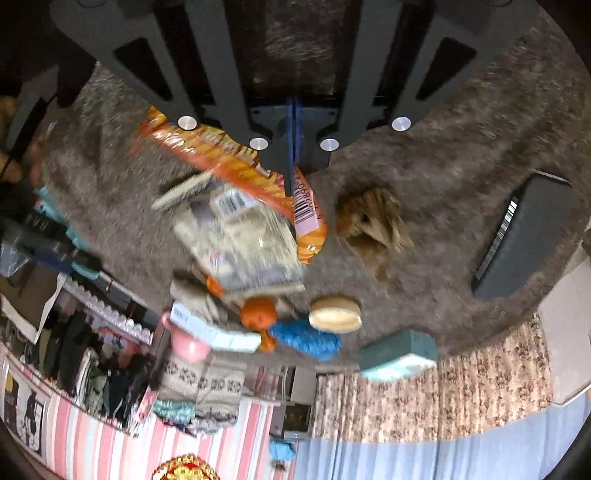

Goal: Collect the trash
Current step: 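Grasp the clear snack packet with the right gripper while left holds the orange bag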

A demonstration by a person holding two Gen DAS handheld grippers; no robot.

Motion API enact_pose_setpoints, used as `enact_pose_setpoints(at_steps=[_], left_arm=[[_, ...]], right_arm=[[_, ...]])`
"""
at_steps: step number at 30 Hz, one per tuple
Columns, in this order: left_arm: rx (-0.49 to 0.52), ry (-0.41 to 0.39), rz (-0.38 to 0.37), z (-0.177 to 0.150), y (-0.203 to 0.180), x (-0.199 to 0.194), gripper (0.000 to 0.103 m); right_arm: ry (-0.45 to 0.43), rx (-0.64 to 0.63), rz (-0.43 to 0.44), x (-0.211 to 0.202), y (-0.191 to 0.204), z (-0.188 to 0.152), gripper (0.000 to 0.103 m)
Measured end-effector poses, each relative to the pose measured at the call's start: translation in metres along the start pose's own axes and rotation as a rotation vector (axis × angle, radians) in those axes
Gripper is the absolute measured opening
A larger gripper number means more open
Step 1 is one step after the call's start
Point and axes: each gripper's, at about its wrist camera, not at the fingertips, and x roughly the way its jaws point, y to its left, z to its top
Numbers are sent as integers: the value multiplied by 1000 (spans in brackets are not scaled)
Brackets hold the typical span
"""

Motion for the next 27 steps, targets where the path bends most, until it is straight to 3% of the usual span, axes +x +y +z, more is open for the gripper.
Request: enact_pose_setpoints(at_steps=[10,14,18,26,27], left_arm=[[-53,-167,86,39,45,-56,0],[-33,-196,153,46,58,-61,0],[-36,-192,164,47,67,-59,0],[-58,-188,168,43,79,-50,0],[-56,-188,166,43,79,-50,0]], right_arm=[[34,-56,116,4,47,3,91],[79,-84,201,13,73,6,91],[166,-154,240,31,100,2,90],[267,-212,307,50,122,-13,58],[266,-212,321,50,122,-12,46]])
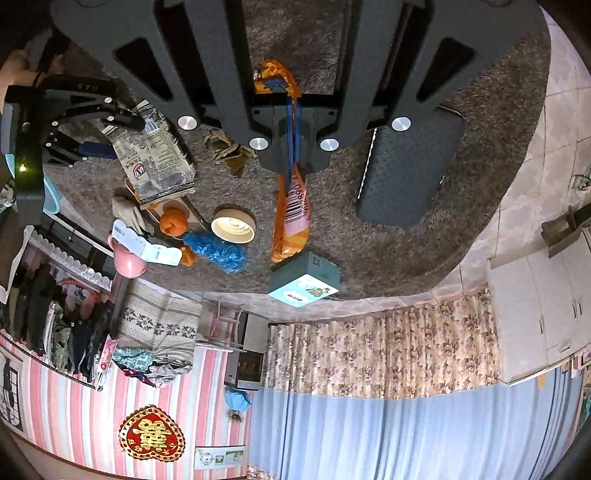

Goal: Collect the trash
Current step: 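Grasp the clear snack packet with the right gripper while left holds the orange bag, then carry both bags over the blue basket and open both grippers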

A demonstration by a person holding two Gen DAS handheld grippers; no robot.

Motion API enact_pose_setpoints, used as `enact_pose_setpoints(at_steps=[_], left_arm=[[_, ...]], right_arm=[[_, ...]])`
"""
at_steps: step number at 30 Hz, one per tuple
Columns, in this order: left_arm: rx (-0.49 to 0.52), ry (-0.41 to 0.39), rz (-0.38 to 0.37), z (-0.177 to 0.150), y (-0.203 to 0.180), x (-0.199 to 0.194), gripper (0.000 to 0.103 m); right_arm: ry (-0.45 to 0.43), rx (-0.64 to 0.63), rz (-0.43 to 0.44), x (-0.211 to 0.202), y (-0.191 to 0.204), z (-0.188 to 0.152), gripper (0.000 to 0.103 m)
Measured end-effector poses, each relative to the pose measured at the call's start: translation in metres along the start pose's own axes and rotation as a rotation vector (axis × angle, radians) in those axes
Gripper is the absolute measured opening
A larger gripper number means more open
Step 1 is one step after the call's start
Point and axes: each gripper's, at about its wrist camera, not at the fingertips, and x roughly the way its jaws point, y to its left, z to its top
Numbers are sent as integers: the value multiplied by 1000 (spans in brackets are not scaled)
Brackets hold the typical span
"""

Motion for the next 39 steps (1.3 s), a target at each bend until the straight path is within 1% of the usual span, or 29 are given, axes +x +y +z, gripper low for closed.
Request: enact_pose_setpoints(at_steps=[5,6,7,8,11,14,19,29,33,34,39], left_arm=[[11,-3,-1,3,-5,1,0],[12,-7,-3,5,-7,1,0],[14,-11,-5,6,-10,0,0],[17,-15,-7,8,-13,-2,0],[35,-33,-18,15,-25,-5,0],[49,-50,-35,24,-39,-8,0],[65,-74,-90,39,-68,-9,0],[121,-100,-210,58,-148,0,0],[149,-102,-262,59,-185,4,0],[160,-100,-276,59,-195,6,0],[201,-96,-339,57,-243,14,0]], right_arm=[[-31,25,15,-6,-7,0,38],[-43,39,24,-10,-10,0,31],[-54,51,28,-15,-14,-1,14],[-65,64,30,-19,-18,0,11],[-108,107,41,-32,-34,0,11],[-138,125,29,-44,-48,-3,11],[-208,186,-23,-74,-85,-10,11],[-311,376,-196,-127,-180,-44,11],[-330,440,-271,-140,-211,-59,11],[-333,462,-300,-144,-222,-65,11],[-351,558,-391,-163,-260,-92,11]])
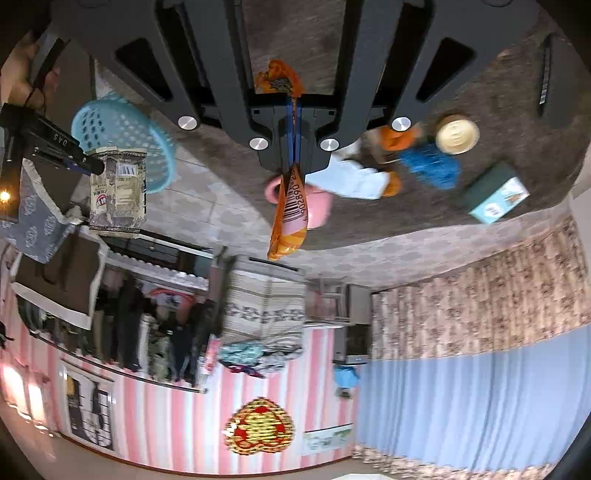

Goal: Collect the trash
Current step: 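Carry both bags over the blue basket and open both grippers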

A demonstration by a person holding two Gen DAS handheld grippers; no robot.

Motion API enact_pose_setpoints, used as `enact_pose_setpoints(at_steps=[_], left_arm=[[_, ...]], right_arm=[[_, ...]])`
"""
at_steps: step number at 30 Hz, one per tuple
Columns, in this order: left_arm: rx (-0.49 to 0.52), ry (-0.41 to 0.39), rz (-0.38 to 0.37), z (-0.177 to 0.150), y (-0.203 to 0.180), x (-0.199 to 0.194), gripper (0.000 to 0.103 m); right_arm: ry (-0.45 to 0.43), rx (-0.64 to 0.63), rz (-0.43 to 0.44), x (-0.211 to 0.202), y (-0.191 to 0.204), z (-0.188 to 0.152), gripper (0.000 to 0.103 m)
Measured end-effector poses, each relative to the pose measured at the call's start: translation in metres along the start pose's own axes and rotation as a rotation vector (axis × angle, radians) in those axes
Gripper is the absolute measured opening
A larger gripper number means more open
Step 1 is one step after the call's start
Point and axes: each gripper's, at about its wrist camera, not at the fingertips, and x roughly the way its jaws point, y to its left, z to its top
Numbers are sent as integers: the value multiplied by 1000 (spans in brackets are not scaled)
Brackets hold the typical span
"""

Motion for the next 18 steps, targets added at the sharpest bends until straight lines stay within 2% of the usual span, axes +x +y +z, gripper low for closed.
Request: enact_pose_setpoints(at_steps=[8,18], left_arm=[[30,19,-116,4,-68,39,0],[103,43,-231,2,-145,84,0]], right_arm=[[-20,110,-113,-4,-62,-1,11],[23,147,-232,-3,-99,-10,11]])
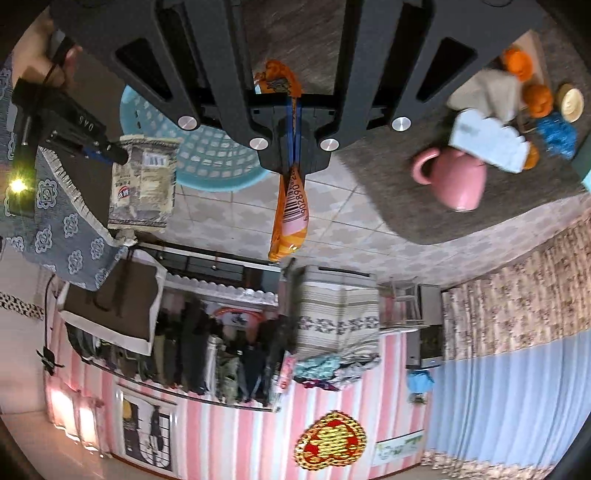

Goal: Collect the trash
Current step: 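Carry both bags over the blue basket and open both grippers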

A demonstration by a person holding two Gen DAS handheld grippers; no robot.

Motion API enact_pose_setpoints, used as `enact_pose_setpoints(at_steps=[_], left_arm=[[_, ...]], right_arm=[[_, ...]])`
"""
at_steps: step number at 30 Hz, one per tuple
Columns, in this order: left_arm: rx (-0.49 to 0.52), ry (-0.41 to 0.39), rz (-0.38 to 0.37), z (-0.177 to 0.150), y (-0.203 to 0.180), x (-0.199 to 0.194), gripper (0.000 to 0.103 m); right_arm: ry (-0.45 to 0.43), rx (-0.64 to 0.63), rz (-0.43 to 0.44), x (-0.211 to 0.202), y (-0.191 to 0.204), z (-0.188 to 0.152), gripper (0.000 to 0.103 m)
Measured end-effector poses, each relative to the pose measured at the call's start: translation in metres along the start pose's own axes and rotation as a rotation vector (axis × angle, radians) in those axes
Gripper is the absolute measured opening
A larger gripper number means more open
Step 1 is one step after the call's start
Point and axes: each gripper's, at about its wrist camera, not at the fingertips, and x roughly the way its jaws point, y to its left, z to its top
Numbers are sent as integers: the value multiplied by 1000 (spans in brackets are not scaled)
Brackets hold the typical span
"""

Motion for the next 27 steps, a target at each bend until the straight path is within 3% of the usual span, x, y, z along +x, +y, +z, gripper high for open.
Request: enact_pose_setpoints(at_steps=[10,15,17,19,21,25,27], left_arm=[[21,53,-76,-2,-44,75,0],[48,88,-57,-12,-56,106,0],[46,112,-50,-13,-54,113,12],[29,117,-27,-13,-47,115,47],[25,99,12,-13,-39,110,64],[28,73,96,-8,-23,96,82],[9,56,127,-6,-12,85,87]], right_arm=[[60,35,-78,19,-12,-2,11],[82,21,-83,26,-10,-2,11],[89,20,-82,27,-10,-3,11],[94,18,-80,29,-9,-3,11],[100,8,-78,31,-6,-1,11],[117,-27,-77,36,5,-1,11],[125,-40,-78,39,8,0,11]])
